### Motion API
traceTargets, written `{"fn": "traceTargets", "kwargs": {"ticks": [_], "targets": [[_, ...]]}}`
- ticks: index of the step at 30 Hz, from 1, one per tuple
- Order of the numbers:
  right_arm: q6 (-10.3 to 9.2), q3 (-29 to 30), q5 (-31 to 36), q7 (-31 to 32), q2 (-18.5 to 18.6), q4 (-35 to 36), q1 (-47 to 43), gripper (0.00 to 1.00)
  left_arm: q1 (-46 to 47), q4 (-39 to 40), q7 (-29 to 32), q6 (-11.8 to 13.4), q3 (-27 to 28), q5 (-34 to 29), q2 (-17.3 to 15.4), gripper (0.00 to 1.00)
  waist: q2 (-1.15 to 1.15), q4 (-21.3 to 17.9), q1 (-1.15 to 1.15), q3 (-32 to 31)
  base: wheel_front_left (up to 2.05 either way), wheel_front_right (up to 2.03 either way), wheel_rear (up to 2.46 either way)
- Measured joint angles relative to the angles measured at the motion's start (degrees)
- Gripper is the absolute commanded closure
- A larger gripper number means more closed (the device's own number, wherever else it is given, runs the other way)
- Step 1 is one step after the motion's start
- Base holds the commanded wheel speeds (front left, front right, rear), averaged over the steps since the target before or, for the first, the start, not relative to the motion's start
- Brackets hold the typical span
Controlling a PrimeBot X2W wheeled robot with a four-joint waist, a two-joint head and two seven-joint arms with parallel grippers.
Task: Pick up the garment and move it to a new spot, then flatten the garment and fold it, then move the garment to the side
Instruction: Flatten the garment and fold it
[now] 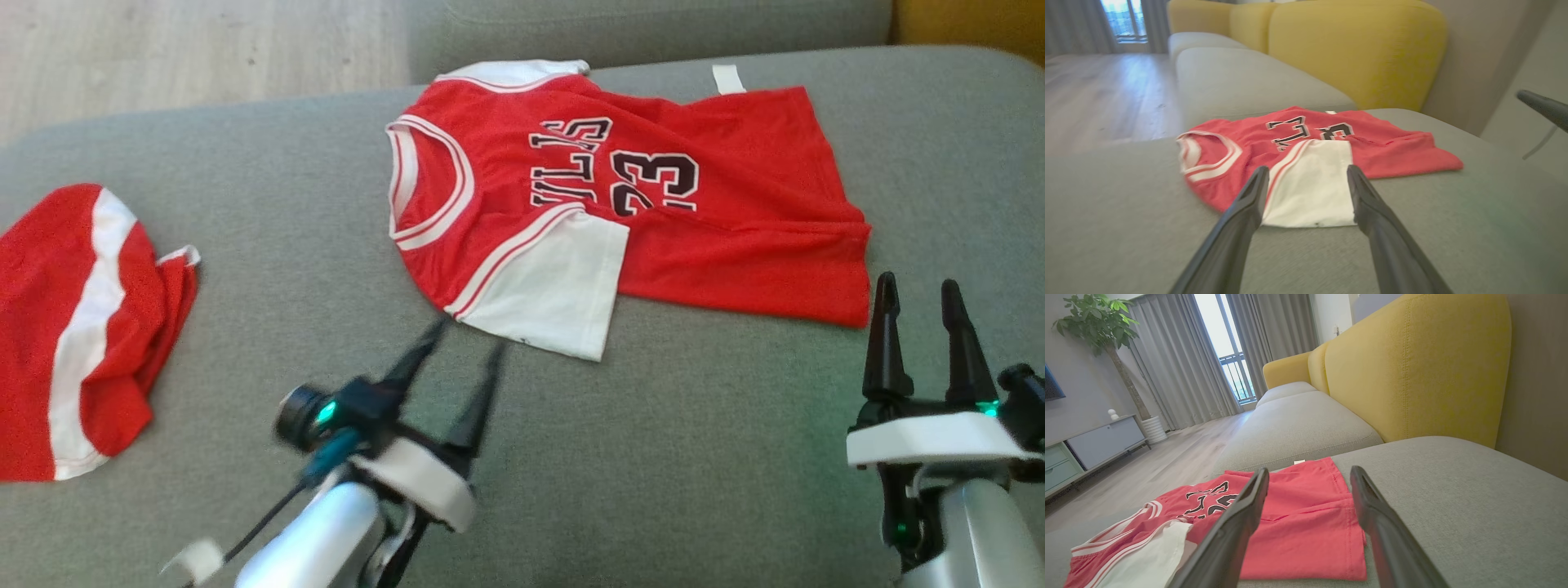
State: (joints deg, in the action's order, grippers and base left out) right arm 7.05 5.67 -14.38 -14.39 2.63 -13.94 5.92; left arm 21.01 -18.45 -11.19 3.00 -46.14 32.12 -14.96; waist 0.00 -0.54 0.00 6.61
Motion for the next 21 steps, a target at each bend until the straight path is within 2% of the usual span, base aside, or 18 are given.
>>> {"fn": "traceTargets", "kwargs": {"ticks": [10, 15, 21], "targets": [[0.00, -0.77, 0.00, 0.00, 0.00, 0.19, 3.03, 0.00, 10.17, -6.25, 4.89, -6.48, -8.94, -6.57, 3.61, 0.00, 0.00, -2.33, 0.00, 3.99, 0.00, 0.00, 0.00], [0.00, -1.56, -0.24, 0.00, 0.00, 0.20, 4.00, 0.00, 14.61, -12.02, 6.39, -7.60, -12.22, -10.00, 5.01, 0.00, 0.00, -4.04, 0.01, 6.35, 0.00, 0.00, 0.00], [0.00, -1.78, -0.85, 0.00, 0.01, 0.26, 5.37, 0.00, 18.21, -19.24, 7.80, -6.87, -13.89, -12.68, 5.99, 0.00, 0.00, -6.08, 0.01, 8.49, 0.00, 0.00, 0.00]]}}
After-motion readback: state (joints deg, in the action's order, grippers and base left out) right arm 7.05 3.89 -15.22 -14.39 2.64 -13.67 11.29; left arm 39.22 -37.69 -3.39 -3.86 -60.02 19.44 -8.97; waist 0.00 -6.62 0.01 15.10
